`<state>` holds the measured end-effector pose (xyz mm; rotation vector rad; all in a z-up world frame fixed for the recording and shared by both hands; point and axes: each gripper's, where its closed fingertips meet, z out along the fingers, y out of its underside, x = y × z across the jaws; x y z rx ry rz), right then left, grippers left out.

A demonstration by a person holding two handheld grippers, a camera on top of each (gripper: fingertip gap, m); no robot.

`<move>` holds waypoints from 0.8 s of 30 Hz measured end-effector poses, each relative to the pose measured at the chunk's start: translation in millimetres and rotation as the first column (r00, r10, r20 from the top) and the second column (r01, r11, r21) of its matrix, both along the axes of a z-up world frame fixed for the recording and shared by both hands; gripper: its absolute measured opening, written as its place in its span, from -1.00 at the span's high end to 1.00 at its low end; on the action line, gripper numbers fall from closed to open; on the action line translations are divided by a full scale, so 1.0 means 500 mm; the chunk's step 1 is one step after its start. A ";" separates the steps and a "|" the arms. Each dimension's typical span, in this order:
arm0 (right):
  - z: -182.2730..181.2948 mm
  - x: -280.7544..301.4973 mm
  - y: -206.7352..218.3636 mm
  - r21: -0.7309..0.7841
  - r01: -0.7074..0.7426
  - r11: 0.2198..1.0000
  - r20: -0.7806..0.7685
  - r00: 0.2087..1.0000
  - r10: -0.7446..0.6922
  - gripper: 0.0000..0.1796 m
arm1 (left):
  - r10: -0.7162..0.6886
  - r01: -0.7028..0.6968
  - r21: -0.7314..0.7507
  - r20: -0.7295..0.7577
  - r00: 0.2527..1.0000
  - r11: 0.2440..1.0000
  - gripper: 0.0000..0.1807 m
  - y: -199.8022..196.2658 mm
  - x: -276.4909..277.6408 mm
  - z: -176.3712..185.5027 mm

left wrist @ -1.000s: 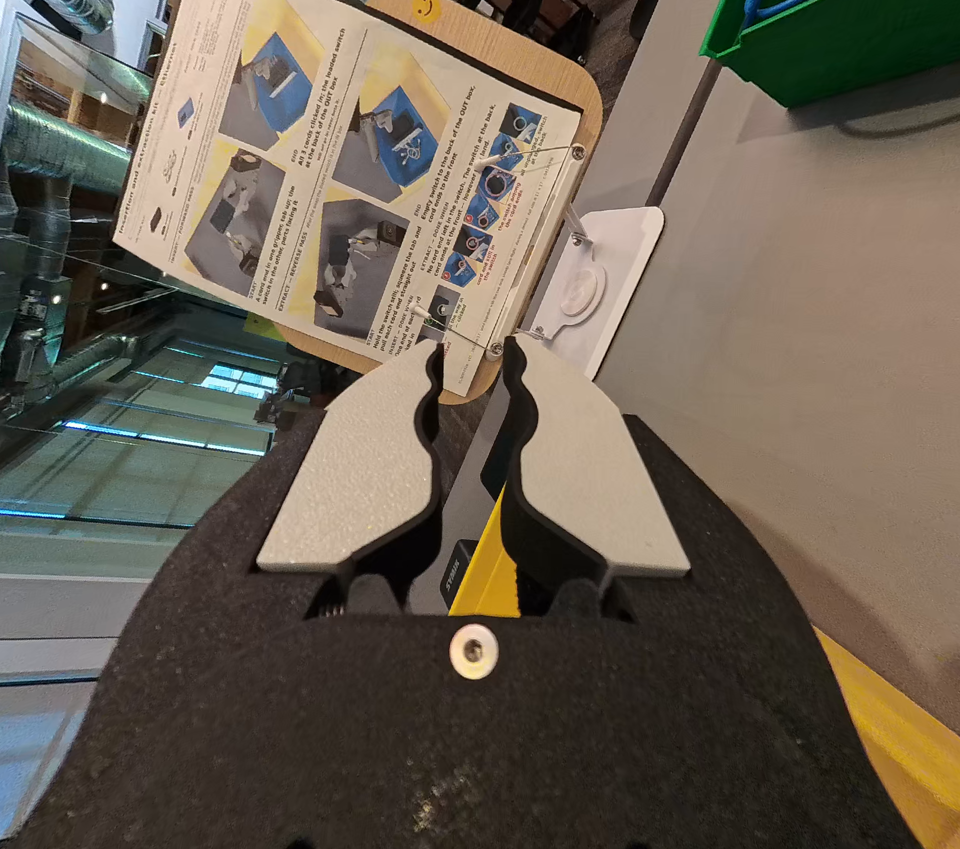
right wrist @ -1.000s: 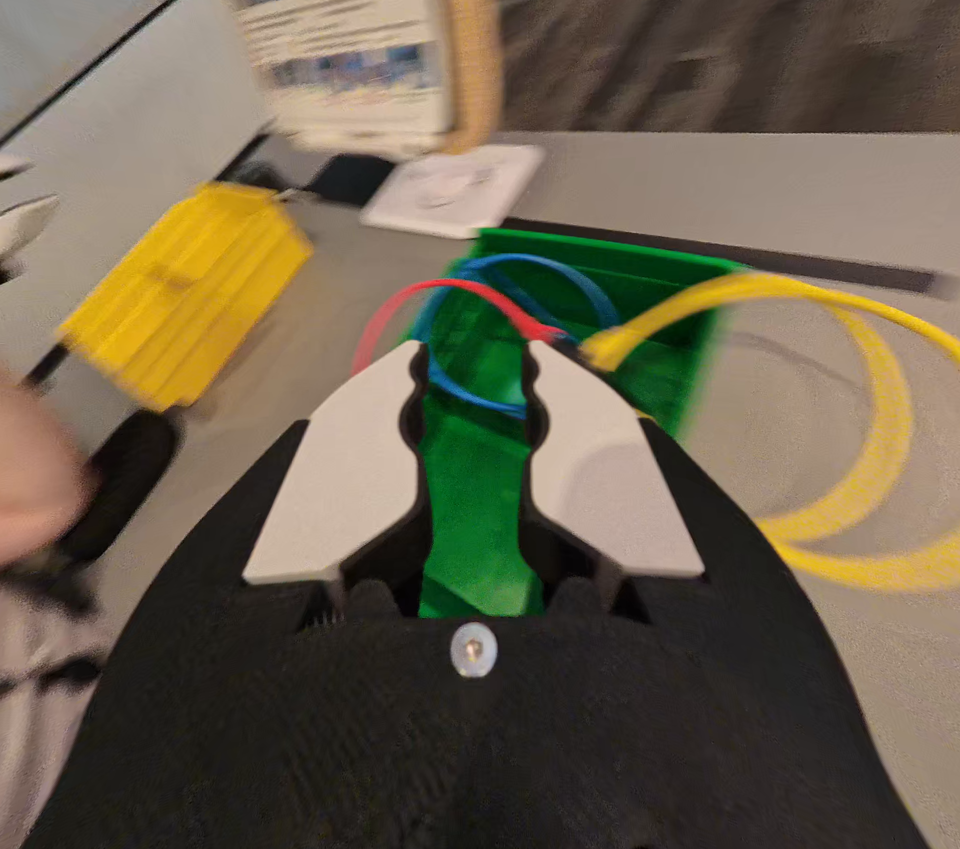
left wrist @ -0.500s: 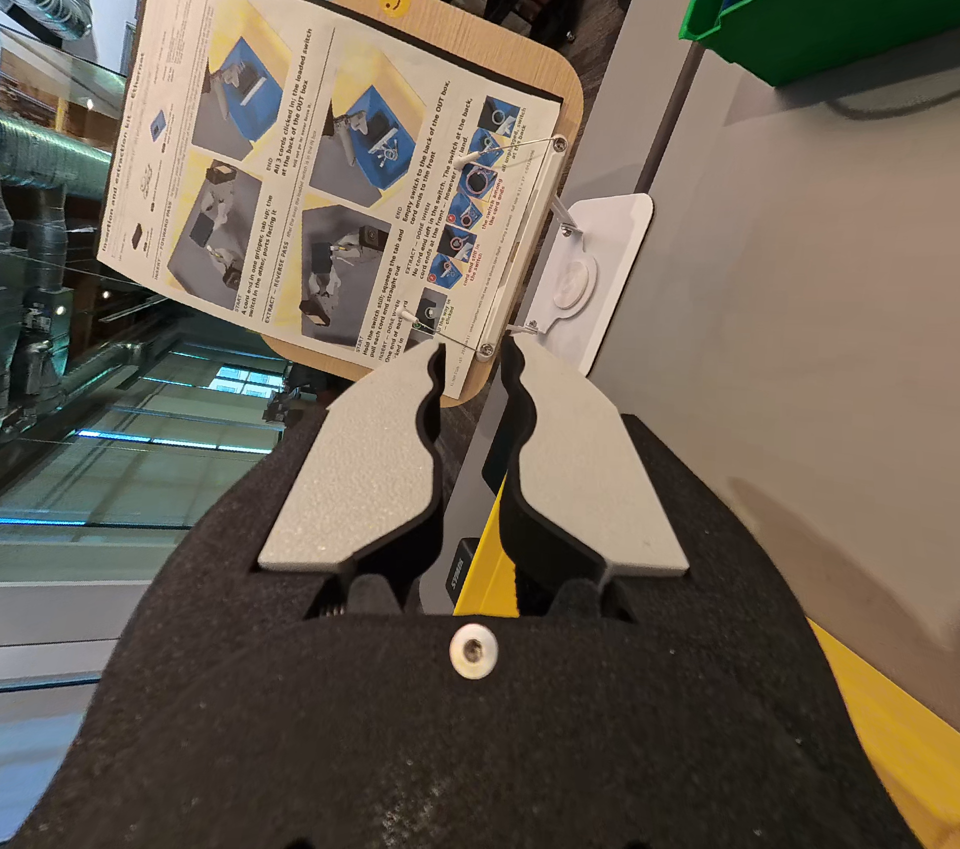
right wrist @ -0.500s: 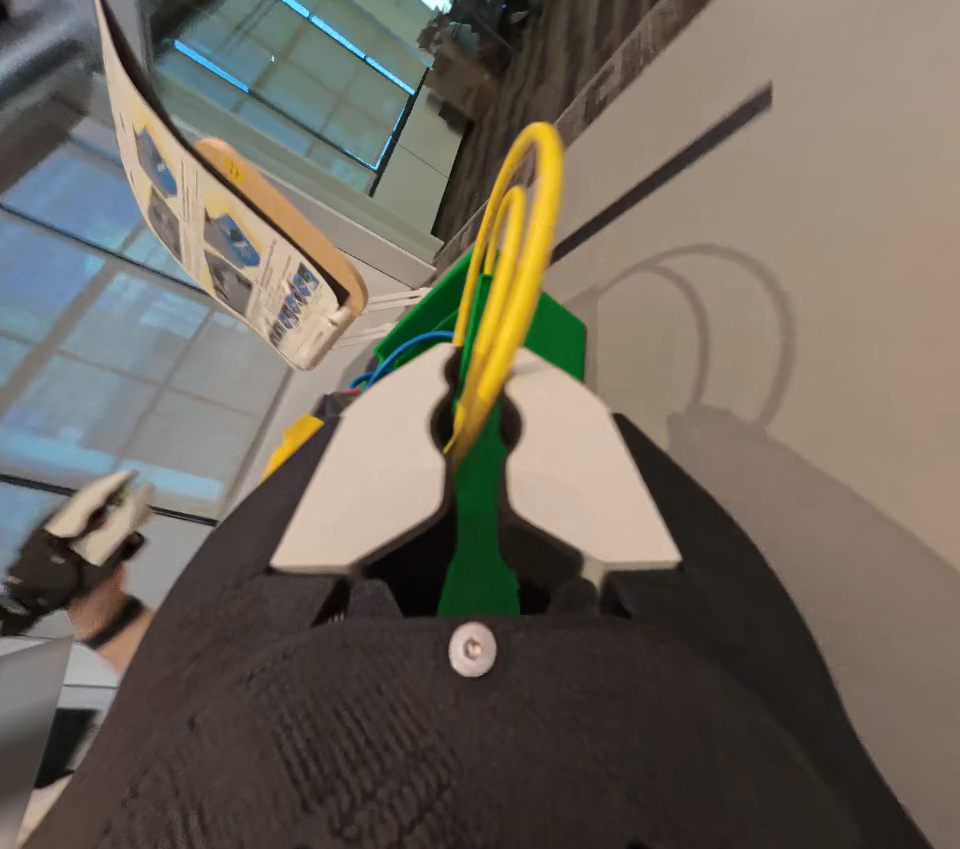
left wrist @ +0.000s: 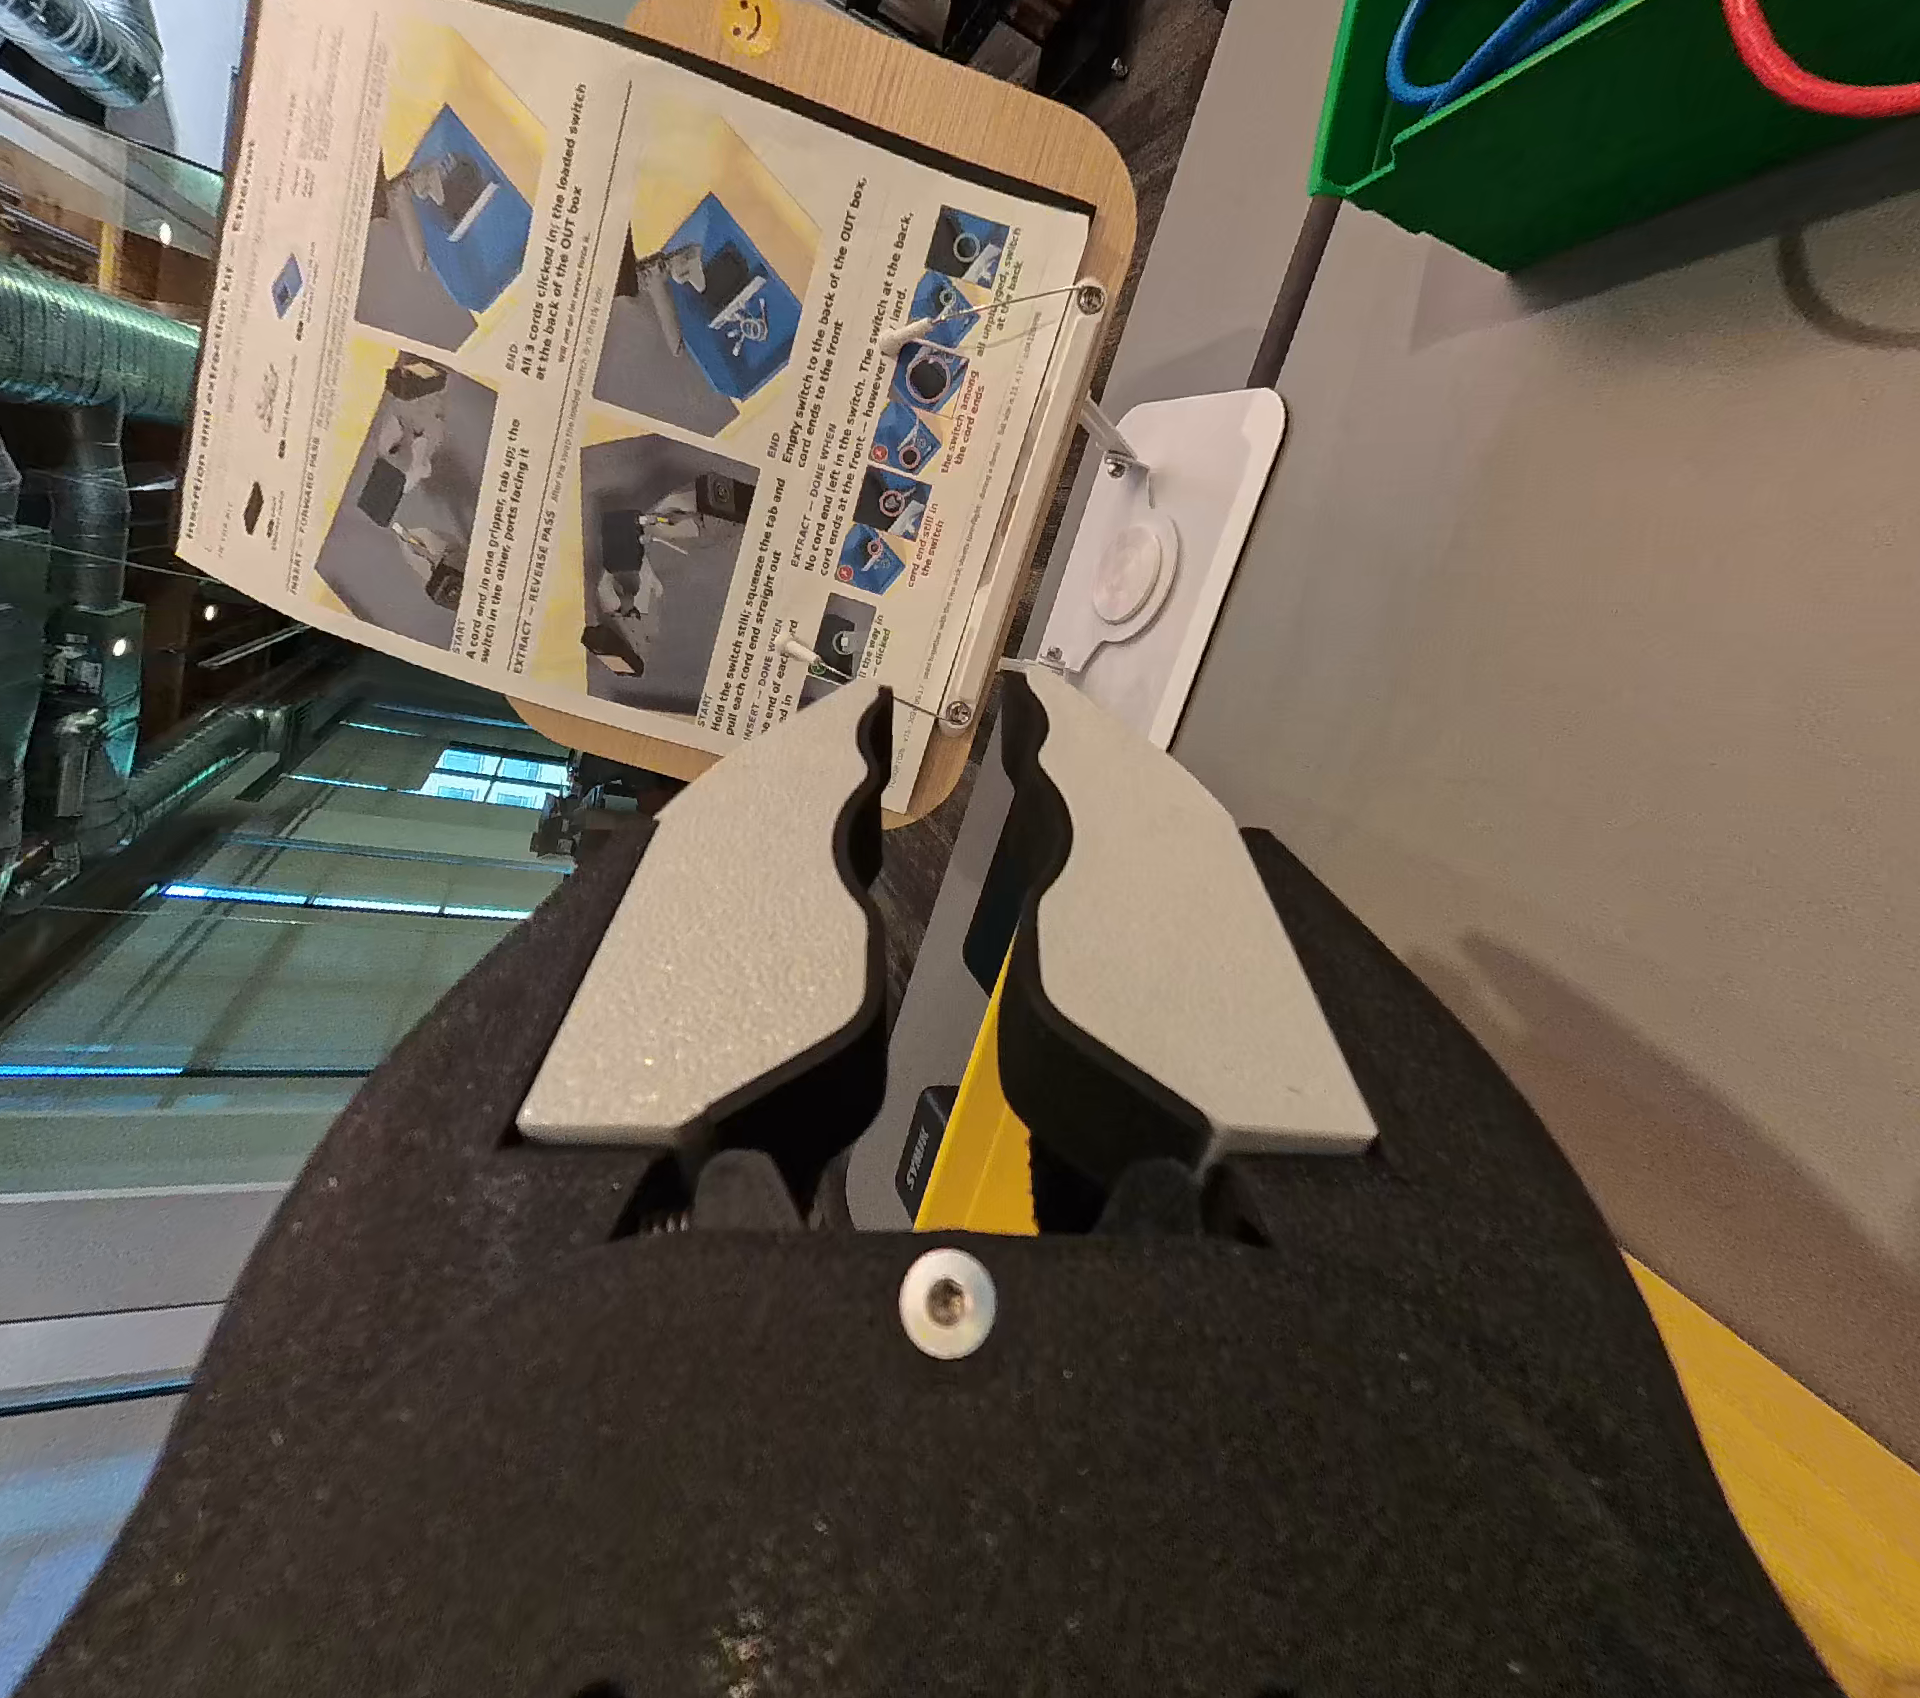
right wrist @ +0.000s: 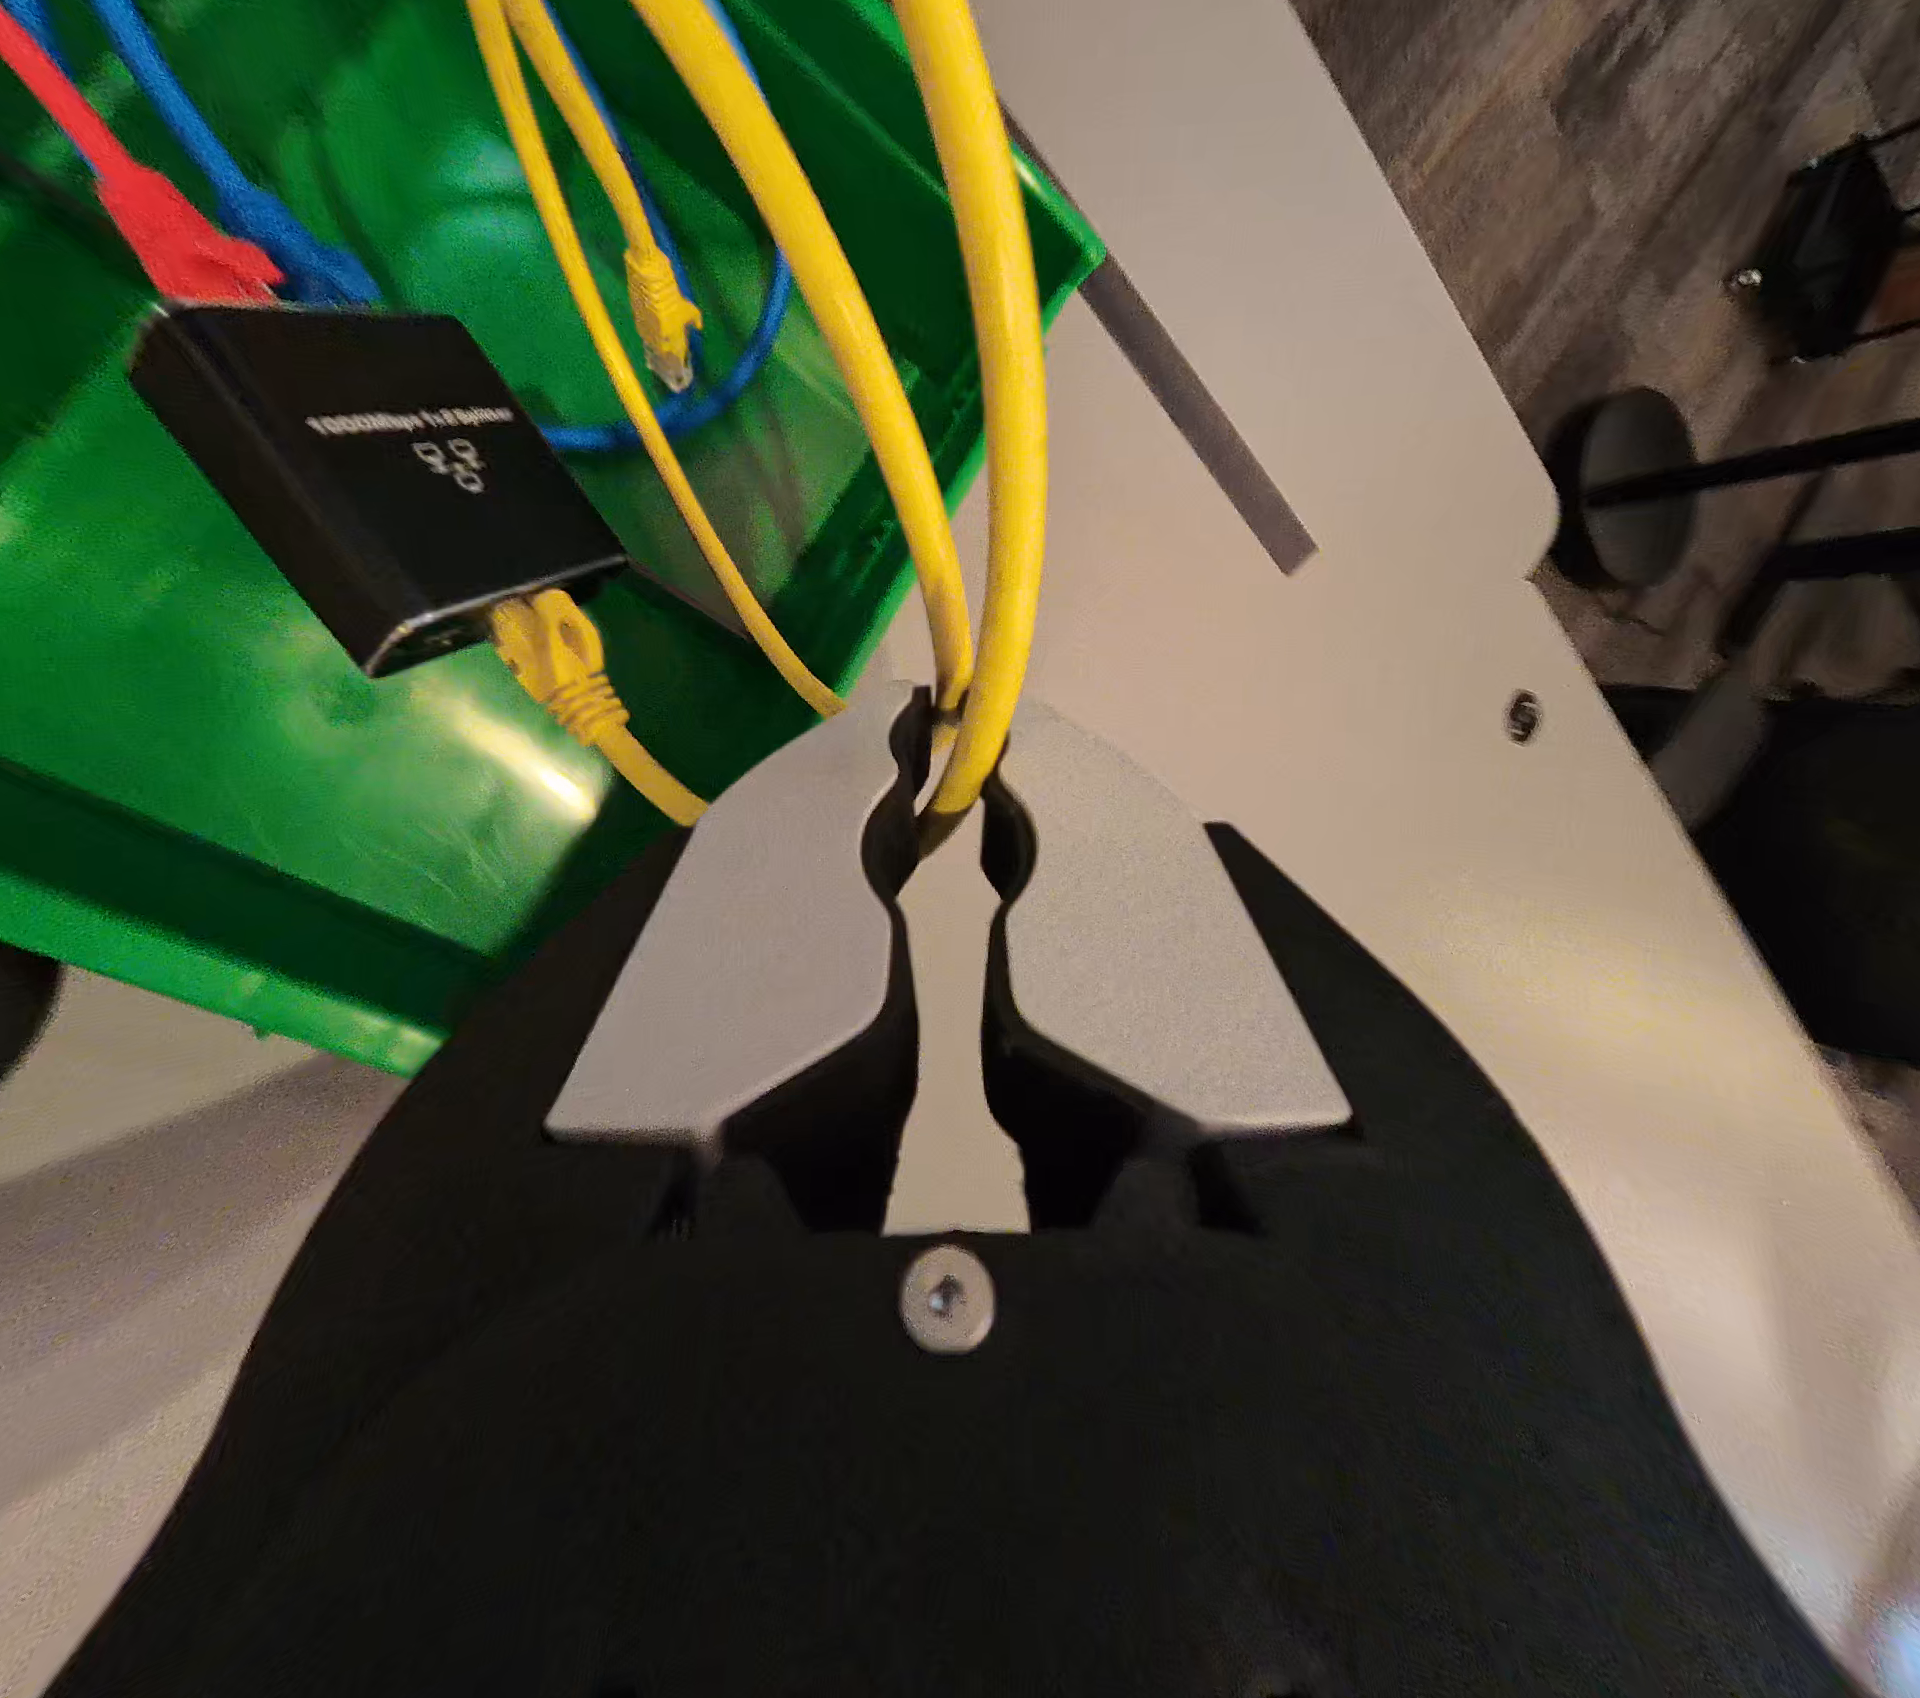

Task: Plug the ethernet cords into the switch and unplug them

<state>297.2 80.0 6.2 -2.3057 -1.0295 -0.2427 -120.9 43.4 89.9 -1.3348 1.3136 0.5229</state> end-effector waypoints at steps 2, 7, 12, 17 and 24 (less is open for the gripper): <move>0.001 -0.002 0.010 -0.031 -0.021 0.999 0.145 0.989 0.025 0.90 | -0.001 0.001 0.002 -0.002 1.000 1.000 0.79 -0.001 0.001 0.000; -0.003 0.020 0.050 -0.085 0.039 0.996 0.471 0.882 0.006 0.79 | -0.001 0.001 -0.001 -0.002 1.000 1.000 0.79 -0.001 0.000 0.000; -0.046 0.052 0.064 -0.181 0.159 0.970 0.477 0.877 -0.055 0.66 | -0.007 0.007 0.001 0.008 1.000 1.000 0.79 -0.004 -0.002 0.003; -0.073 0.071 0.054 -0.227 0.234 0.945 0.349 0.926 -0.146 0.60 | -0.005 0.005 0.001 0.021 1.000 1.000 0.79 -0.003 -0.010 0.008; -0.066 0.090 0.029 -0.215 0.265 0.940 0.181 0.957 -0.228 0.51 | 0.010 -0.010 -0.006 0.029 1.000 1.000 0.79 0.003 -0.024 0.008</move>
